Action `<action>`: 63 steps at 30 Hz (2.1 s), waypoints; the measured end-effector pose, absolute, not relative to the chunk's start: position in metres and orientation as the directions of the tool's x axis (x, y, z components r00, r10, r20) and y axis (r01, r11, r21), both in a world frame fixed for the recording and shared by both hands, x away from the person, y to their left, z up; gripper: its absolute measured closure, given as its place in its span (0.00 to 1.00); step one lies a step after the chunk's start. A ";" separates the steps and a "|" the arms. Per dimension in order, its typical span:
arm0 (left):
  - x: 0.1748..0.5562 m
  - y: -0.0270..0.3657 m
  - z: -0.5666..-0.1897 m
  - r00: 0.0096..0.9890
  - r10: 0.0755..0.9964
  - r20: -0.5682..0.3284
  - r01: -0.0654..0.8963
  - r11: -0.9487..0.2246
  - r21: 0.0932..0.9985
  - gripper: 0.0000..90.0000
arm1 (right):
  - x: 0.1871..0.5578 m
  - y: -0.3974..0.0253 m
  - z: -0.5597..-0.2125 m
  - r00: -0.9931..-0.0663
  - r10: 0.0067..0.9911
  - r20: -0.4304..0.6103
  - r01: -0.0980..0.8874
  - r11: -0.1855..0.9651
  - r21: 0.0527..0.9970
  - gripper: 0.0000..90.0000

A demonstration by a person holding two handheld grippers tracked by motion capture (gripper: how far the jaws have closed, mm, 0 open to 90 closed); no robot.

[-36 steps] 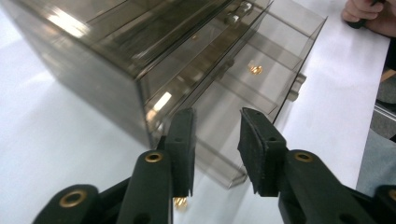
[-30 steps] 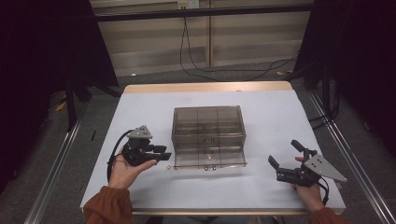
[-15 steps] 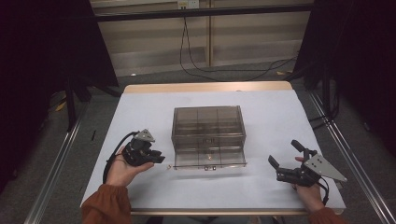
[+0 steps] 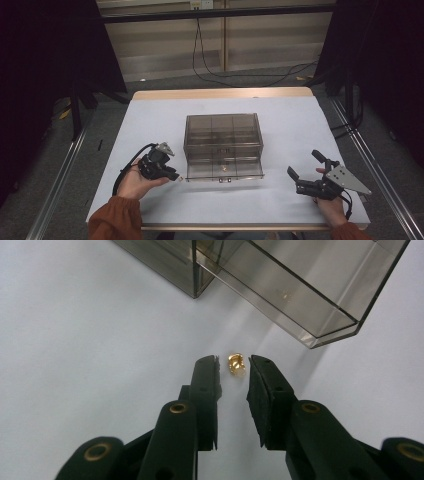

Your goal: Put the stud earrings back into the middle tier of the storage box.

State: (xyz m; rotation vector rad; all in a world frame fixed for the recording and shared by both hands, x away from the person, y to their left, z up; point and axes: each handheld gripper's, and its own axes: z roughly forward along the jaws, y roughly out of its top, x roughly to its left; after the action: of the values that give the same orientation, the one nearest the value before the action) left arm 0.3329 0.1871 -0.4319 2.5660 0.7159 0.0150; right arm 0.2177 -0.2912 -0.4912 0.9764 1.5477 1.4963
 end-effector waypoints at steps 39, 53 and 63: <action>0.349 0.164 -0.448 0.874 0.466 -0.136 0.485 -0.824 0.294 0.95 | 0.218 -0.291 -0.491 -0.424 0.906 -0.012 0.019 0.022 1.000 0.00; 0.341 0.202 -0.444 0.830 0.531 -0.168 0.547 -0.719 0.428 0.96 | 0.218 -0.291 -0.491 -0.425 0.905 -0.011 0.019 0.021 1.000 0.00; 0.333 0.210 -0.434 0.819 0.551 -0.160 0.537 -0.637 0.553 0.96 | 0.218 -0.291 -0.491 -0.420 0.907 -0.011 0.019 0.021 1.000 0.00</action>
State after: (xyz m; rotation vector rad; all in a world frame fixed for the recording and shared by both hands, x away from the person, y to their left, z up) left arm 0.3333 0.2101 -0.4343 2.3999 0.7975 0.0318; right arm 0.2177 -0.2913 -0.4912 0.9769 1.5470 1.4969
